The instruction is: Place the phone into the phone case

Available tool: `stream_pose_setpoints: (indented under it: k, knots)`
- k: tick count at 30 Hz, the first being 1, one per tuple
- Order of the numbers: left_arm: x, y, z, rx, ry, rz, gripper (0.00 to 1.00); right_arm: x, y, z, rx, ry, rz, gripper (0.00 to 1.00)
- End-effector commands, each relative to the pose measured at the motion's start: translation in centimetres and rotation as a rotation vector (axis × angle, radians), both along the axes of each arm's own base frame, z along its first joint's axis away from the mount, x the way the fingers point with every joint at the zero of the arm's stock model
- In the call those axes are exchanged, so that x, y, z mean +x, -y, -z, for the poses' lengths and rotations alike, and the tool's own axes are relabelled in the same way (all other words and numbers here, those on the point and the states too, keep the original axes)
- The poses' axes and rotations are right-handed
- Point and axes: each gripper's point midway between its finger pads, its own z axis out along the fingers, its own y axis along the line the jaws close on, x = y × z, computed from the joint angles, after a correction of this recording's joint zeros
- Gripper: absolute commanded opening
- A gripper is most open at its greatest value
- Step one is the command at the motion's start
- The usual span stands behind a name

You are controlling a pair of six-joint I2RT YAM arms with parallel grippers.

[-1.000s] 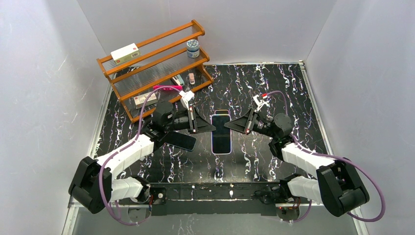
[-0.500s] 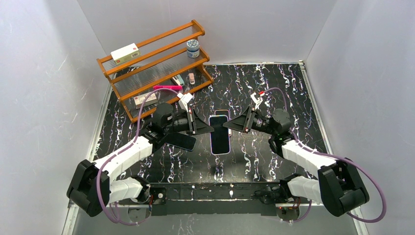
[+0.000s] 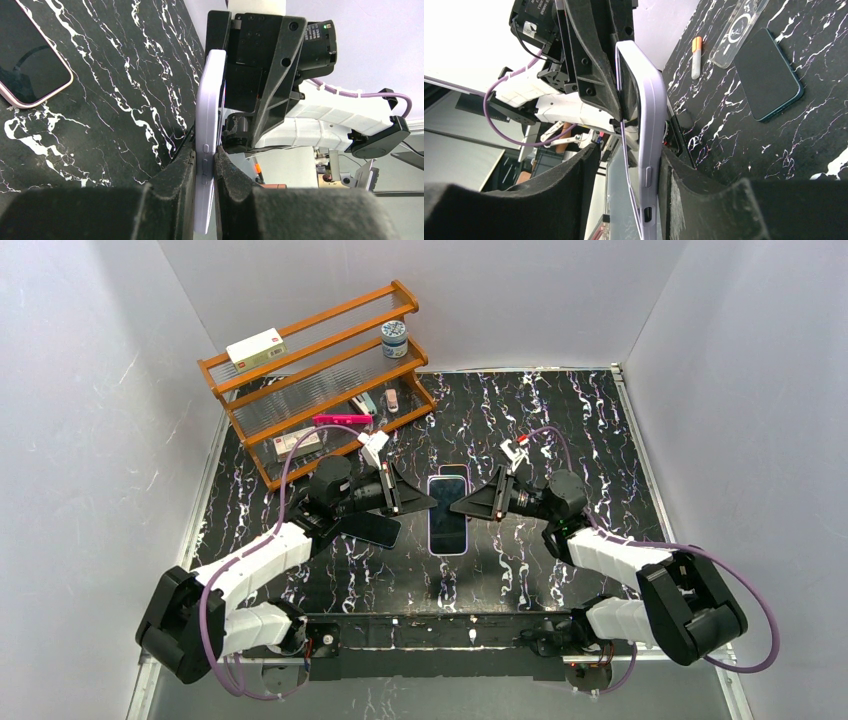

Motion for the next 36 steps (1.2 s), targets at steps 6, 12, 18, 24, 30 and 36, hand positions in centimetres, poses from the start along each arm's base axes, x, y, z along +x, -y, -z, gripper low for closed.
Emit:
stream_pose_setpoints:
  k: [6,12,18,24,30,36]
  knots:
    - [1.5,-1.1,-2.5,-0.031,0.112,-0.113,0.0,-0.4,-0.6,-0.3,-0.008,0.029,-0.019,0.26]
    - [1.8,-2.0,-2.3,0.061,0.163,-0.144,0.0,0.2,-0.6,-0.2,-0.027,0.028,0.024,0.01]
    - [2.0,-3.4,-1.9,0.178,0.216,-0.179,0.35,0.8,-0.7,0.1,-0.062,0.042,0.044,0.01]
    - [2.3,-5.4,-1.1,0.35,0.277,-0.207,0.74,2.7,-0.5,0.5,-0.174,0.063,0.101,0.01]
    - [2.3,-7.6,0.5,0.514,0.332,-0.211,0.98,6.1,1.8,3.6,-0.409,0.004,0.178,0.01]
    - [2.4,-9.6,2.6,0.631,0.358,-0.234,0.98,9.0,5.5,6.5,-0.548,-0.1,0.216,0.01]
